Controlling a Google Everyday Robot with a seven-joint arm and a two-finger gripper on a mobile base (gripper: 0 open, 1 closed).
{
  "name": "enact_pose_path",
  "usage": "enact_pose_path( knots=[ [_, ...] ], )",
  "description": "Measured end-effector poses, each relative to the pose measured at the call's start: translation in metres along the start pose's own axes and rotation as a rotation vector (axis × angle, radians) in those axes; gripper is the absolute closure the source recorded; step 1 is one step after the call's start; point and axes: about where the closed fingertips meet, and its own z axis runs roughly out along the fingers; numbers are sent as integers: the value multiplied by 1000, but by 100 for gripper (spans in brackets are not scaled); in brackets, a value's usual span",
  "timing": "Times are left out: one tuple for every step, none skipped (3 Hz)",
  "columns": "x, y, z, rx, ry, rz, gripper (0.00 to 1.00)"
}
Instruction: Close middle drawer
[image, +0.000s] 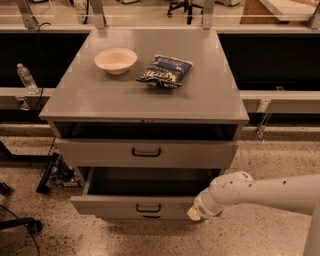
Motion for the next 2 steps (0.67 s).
enact_pose_path(
  knots=[
    [-2,-2,1,5,-5,-5,100],
    [-16,-13,8,35,-36,-36,100]
  ],
)
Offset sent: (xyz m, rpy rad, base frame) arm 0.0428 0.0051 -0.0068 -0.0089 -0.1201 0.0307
